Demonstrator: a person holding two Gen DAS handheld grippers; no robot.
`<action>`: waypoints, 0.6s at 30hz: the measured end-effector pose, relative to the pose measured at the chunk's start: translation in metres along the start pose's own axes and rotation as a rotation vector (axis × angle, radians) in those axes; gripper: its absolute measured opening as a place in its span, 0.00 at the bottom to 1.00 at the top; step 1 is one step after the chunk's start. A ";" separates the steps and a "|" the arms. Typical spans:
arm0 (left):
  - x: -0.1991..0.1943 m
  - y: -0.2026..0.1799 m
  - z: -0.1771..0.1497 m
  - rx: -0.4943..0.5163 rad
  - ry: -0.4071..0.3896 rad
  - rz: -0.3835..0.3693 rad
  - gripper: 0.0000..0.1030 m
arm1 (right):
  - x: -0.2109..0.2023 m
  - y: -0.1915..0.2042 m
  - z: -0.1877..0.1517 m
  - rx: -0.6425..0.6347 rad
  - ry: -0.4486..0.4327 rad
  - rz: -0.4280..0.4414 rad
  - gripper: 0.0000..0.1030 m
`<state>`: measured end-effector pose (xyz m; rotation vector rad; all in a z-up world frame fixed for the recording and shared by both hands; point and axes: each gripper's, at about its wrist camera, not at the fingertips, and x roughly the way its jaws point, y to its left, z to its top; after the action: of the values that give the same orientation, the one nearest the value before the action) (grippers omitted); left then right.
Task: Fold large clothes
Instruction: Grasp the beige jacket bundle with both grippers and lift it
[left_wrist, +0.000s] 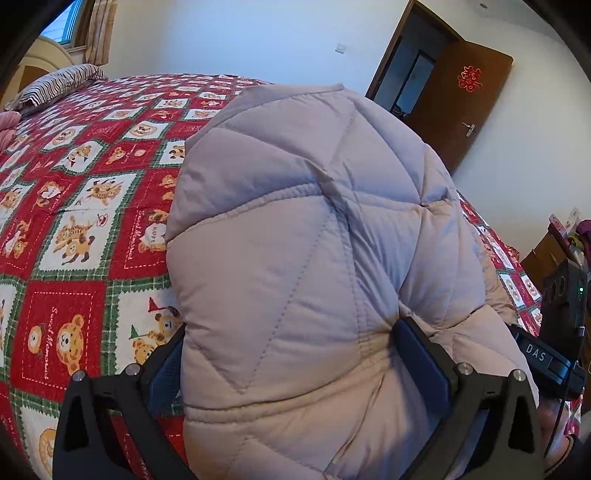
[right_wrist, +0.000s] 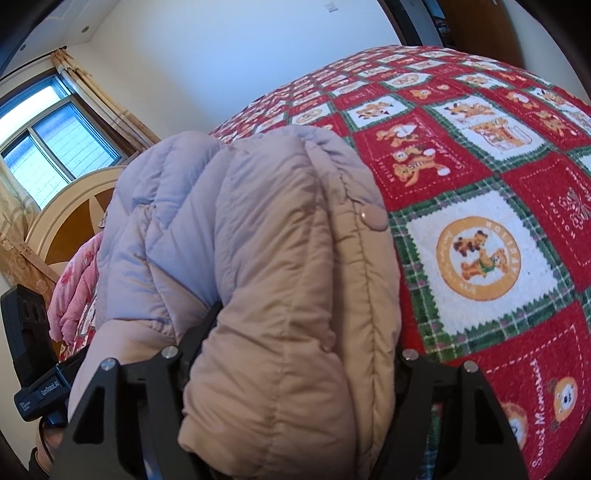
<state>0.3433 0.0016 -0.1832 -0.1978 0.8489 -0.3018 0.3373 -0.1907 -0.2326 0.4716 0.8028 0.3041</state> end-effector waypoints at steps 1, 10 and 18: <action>0.000 0.000 0.000 0.001 0.000 0.000 0.99 | 0.000 0.002 -0.001 -0.006 -0.001 -0.006 0.67; 0.002 -0.005 0.002 0.006 0.001 0.012 0.99 | 0.001 0.015 -0.003 -0.059 0.004 -0.068 0.64; 0.002 -0.004 0.002 0.007 -0.004 0.019 0.99 | 0.001 0.016 -0.004 -0.066 0.002 -0.079 0.64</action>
<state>0.3458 -0.0027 -0.1822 -0.1841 0.8449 -0.2866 0.3335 -0.1752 -0.2270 0.3768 0.8083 0.2573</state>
